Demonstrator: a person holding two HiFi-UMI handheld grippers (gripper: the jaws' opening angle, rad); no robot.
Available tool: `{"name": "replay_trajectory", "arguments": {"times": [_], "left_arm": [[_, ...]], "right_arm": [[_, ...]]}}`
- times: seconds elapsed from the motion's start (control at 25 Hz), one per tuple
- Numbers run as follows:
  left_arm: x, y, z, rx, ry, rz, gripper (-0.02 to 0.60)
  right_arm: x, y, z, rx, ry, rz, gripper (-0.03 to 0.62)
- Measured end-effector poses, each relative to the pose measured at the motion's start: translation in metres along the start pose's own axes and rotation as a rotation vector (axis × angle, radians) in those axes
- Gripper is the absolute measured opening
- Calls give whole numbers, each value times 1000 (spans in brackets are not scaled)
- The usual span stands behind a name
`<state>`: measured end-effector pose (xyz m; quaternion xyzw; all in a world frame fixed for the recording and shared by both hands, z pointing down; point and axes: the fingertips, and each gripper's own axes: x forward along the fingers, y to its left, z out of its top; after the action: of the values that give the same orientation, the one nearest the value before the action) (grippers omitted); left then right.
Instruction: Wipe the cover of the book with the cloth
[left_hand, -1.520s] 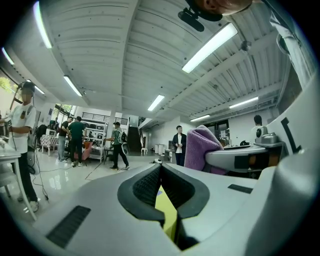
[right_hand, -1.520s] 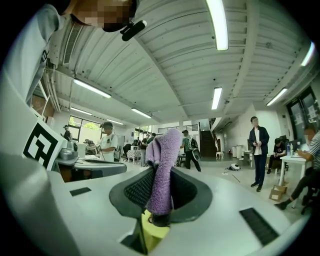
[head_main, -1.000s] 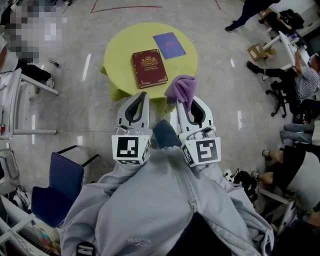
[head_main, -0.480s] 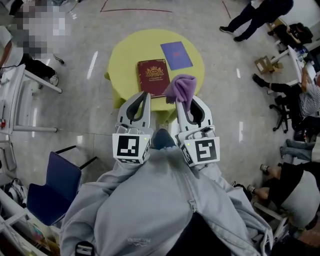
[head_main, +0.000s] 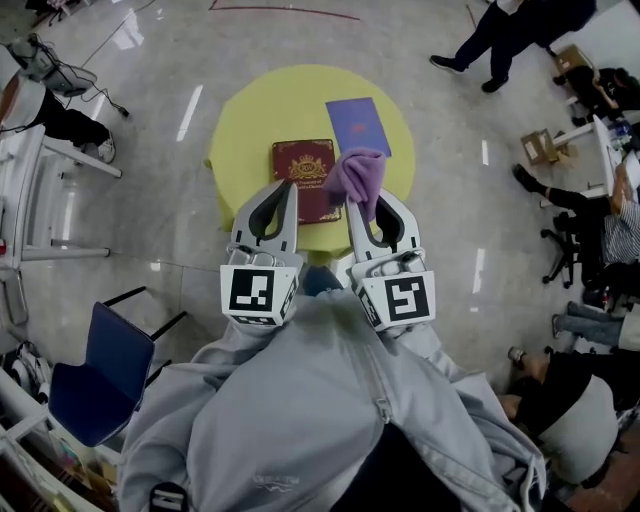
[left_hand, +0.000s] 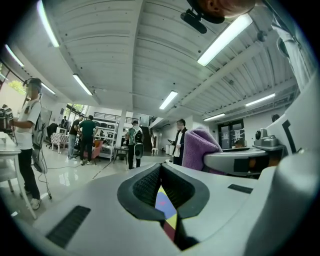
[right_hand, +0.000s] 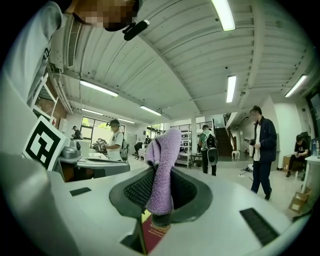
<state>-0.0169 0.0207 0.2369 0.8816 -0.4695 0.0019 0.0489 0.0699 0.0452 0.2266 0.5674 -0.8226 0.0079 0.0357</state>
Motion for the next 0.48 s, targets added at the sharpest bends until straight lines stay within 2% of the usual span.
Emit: {"name": "replay_trajectory", "arguments": {"times": [0.48], "left_arm": [[89, 23, 8, 15, 10, 102, 18]], "right_arm": [[81, -62, -1, 16, 0, 122, 87]]}}
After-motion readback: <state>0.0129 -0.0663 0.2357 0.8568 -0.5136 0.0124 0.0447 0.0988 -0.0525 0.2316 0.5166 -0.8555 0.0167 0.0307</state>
